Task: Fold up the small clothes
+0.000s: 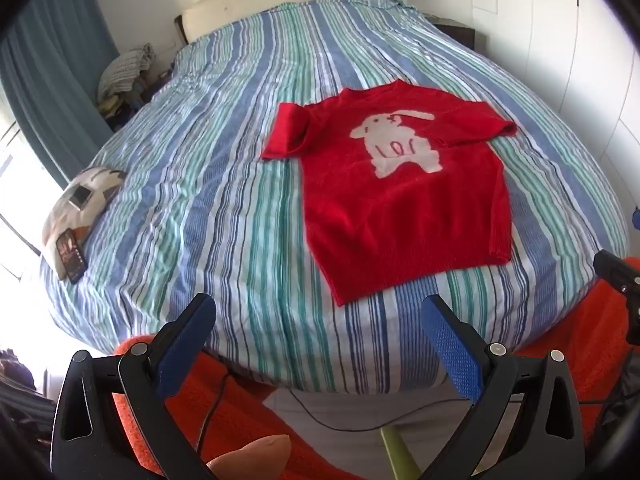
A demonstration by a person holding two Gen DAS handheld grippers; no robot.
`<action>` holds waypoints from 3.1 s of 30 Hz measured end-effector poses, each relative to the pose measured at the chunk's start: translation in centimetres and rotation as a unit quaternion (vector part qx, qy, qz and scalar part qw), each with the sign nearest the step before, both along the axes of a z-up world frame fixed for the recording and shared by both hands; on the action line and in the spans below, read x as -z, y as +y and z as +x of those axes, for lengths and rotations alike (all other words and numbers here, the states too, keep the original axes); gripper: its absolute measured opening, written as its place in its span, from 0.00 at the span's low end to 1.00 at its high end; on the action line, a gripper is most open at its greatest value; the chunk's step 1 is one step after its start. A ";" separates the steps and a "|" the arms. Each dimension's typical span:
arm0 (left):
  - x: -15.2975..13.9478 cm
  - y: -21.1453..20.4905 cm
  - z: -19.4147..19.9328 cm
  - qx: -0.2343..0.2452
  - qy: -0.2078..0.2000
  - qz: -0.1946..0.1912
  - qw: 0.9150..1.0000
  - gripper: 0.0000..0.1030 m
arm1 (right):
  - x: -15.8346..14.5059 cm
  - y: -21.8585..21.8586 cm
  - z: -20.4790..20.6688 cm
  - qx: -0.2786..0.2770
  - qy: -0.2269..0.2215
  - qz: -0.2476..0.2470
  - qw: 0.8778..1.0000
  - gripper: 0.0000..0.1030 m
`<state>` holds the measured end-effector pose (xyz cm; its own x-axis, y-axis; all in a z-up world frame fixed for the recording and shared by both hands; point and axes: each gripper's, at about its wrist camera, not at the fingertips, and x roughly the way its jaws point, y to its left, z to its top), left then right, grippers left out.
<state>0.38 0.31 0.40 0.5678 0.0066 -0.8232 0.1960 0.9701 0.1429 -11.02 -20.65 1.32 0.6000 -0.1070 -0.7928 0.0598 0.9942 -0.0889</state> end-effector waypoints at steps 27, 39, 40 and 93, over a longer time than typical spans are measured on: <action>0.5 -1.3 -1.0 0.012 -0.020 0.004 1.000 1.00 | 0.3 0.9 0.4 -0.009 -0.006 -0.005 1.000 1.00; 0.4 -1.4 -1.0 0.021 -0.011 -0.015 1.000 1.00 | 0.2 1.1 0.3 -0.011 -0.007 -0.007 1.000 1.00; 0.5 -1.5 -1.0 0.022 -0.010 -0.014 1.000 1.00 | 0.1 1.2 0.3 -0.011 -0.006 -0.007 1.000 1.00; 1.2 -1.7 -2.0 0.033 -0.005 0.001 0.999 1.00 | 1.1 2.5 0.4 -0.027 0.016 -0.003 0.999 1.00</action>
